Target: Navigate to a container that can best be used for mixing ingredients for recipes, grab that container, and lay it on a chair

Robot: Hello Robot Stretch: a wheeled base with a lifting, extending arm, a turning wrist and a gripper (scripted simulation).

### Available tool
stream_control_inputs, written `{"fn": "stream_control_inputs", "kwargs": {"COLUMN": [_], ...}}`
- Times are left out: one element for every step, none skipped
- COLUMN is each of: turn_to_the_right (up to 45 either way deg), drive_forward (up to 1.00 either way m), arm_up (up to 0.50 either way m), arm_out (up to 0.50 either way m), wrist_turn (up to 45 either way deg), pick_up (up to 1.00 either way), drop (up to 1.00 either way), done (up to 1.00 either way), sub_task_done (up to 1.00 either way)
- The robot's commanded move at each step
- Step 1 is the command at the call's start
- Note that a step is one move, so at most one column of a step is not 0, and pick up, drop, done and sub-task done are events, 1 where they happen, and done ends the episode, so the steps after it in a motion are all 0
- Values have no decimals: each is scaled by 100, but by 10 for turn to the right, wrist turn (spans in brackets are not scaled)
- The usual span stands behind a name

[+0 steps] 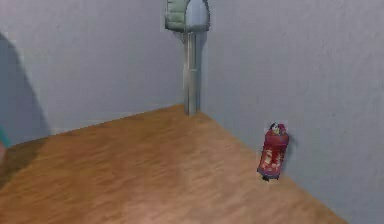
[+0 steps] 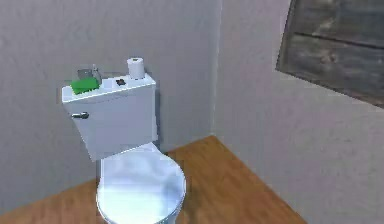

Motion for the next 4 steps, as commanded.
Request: {"fn": "stream_control_inputs", "kwargs": {"turn_to_the_right": [-450,-300,0,-30], "drive_forward": [0,0,100,0], "arm_up": [0,0,0,0], "arm_out": [0,0,0,0], "wrist_turn": [0,0,0,0], "pick_up": [0,0,0,0], "drop": [0,0,0,0], "done": [0,0,0,0], "sub_task_done": [0,0,0,0]}}
